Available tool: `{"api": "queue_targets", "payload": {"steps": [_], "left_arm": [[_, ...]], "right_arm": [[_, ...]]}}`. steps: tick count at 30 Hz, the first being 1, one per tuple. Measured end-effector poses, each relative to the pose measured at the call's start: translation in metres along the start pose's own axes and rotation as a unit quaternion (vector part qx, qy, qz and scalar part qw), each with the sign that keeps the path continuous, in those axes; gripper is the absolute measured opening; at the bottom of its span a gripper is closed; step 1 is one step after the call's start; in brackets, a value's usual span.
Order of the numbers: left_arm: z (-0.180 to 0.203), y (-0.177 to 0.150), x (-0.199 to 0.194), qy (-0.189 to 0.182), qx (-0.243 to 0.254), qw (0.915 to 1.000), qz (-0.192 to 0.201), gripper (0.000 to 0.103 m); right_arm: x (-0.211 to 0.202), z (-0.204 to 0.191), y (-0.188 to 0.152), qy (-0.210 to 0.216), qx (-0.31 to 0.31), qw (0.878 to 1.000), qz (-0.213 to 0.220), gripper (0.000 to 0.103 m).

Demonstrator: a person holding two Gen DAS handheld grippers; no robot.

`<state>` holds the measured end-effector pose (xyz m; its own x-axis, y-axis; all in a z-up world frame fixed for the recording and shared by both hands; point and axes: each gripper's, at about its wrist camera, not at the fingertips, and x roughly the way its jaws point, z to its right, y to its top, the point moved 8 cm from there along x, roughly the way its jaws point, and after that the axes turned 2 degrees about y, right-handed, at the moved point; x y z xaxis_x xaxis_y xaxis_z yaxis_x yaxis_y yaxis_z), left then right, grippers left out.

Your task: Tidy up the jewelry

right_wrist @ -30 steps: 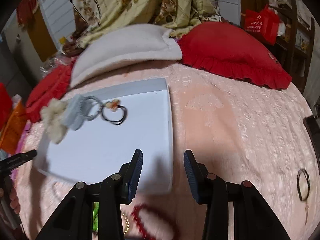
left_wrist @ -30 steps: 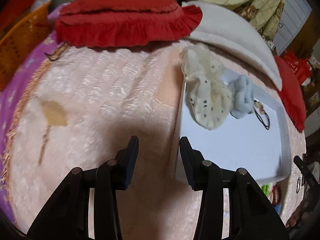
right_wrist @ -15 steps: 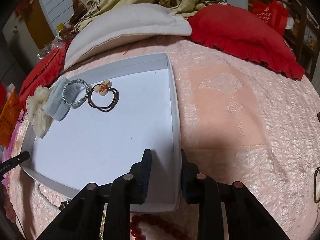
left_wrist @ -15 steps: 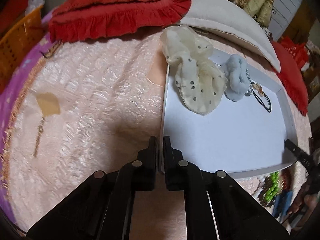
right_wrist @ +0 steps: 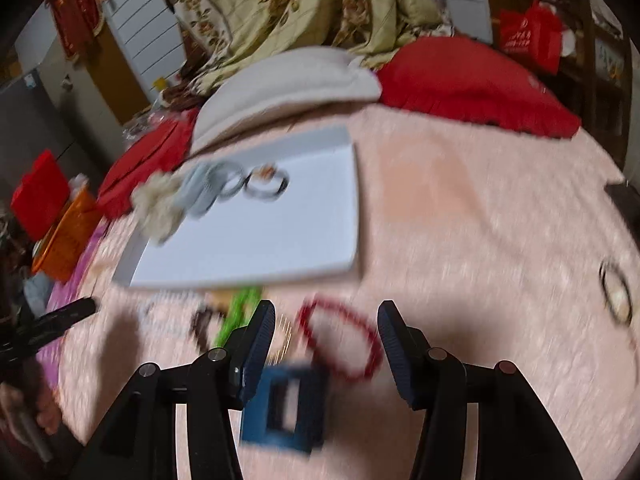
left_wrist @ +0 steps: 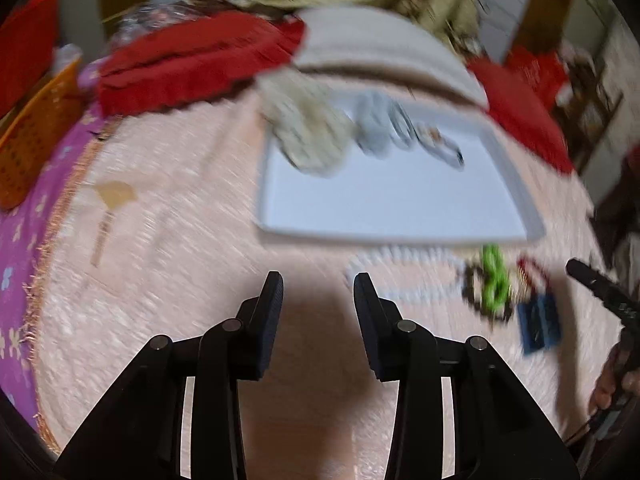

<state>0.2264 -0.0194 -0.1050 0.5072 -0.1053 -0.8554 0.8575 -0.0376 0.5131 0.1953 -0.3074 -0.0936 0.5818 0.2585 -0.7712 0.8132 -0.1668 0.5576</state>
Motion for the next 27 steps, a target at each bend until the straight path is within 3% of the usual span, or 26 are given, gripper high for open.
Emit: {"api": "queue_targets", "payload": {"steps": [4,12,15,17,19,20,25,27], "left_arm": [[0.022,-0.009,0.025,0.003,0.022,0.9997,-0.013,0.036],[0.027,0.006,0.058,-0.029,-0.009,0.9992,-0.027,0.036],[0.033,0.009,0.062,-0.016,0.006,0.9998,-0.013,0.046],[0.038,0.008,0.064,-0.003,0.016,0.9998,-0.011,0.047],[0.044,0.005,0.064,0.012,0.039,0.9991,-0.006,0.038],[0.047,0.003,0.063,0.018,0.049,0.9986,-0.003,0.01],[0.051,-0.001,0.051,-0.015,0.041,0.9989,-0.015,0.008],[0.049,0.001,0.037,-0.027,0.033,0.9991,-0.006,0.008]], "right_arm": [[-0.004,-0.008,-0.027,-0.005,-0.02,1.0,-0.005,0.051],[-0.005,-0.007,-0.04,0.005,-0.02,1.0,-0.005,0.051],[0.004,-0.01,-0.04,0.013,-0.015,1.0,-0.013,0.051],[0.009,-0.014,-0.042,0.013,-0.018,1.0,-0.017,0.051],[0.014,-0.016,-0.044,0.01,-0.02,1.0,-0.019,0.051],[0.015,-0.015,-0.044,0.009,-0.019,1.0,-0.019,0.051],[0.016,-0.015,-0.043,0.011,-0.008,1.0,-0.018,0.05],[0.015,-0.013,-0.043,0.017,-0.002,1.0,-0.019,0.037]]}}
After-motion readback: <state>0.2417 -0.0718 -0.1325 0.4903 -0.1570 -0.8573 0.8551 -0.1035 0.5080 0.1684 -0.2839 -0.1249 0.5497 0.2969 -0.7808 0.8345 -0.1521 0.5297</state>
